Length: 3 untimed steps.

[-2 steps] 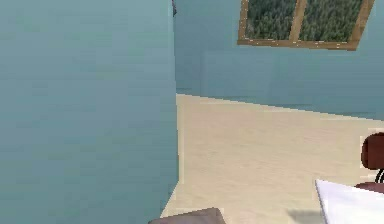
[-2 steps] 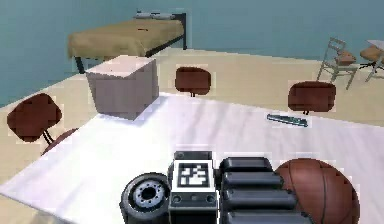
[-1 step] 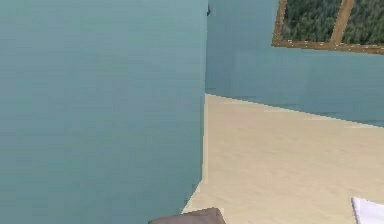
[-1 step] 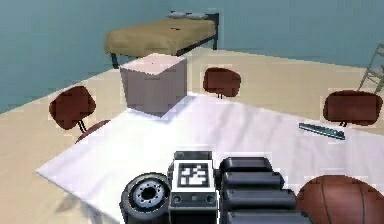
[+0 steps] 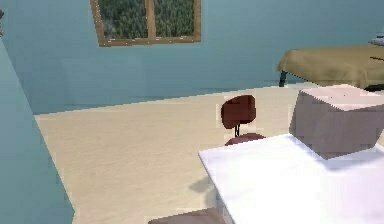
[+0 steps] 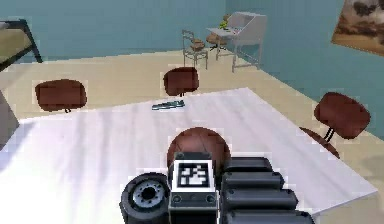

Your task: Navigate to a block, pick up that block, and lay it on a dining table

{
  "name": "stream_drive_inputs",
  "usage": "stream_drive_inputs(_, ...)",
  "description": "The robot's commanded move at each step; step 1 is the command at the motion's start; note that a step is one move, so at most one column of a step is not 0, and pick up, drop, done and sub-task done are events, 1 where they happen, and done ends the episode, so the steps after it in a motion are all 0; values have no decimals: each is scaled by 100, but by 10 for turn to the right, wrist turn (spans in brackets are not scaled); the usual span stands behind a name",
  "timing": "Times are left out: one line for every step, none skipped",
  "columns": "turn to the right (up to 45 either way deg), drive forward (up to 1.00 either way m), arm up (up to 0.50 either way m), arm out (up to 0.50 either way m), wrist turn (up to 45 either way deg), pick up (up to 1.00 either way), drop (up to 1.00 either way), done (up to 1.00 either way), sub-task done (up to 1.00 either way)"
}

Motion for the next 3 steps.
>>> stream_drive_inputs(60, 0, 0, 0, 0, 0, 0, 0, 0)
stream_drive_inputs(0, 0, 0, 36, 0, 0, 0, 0, 0)
stream_drive_inputs(0, 0, 0, 0, 450, 0, 0, 0, 0)
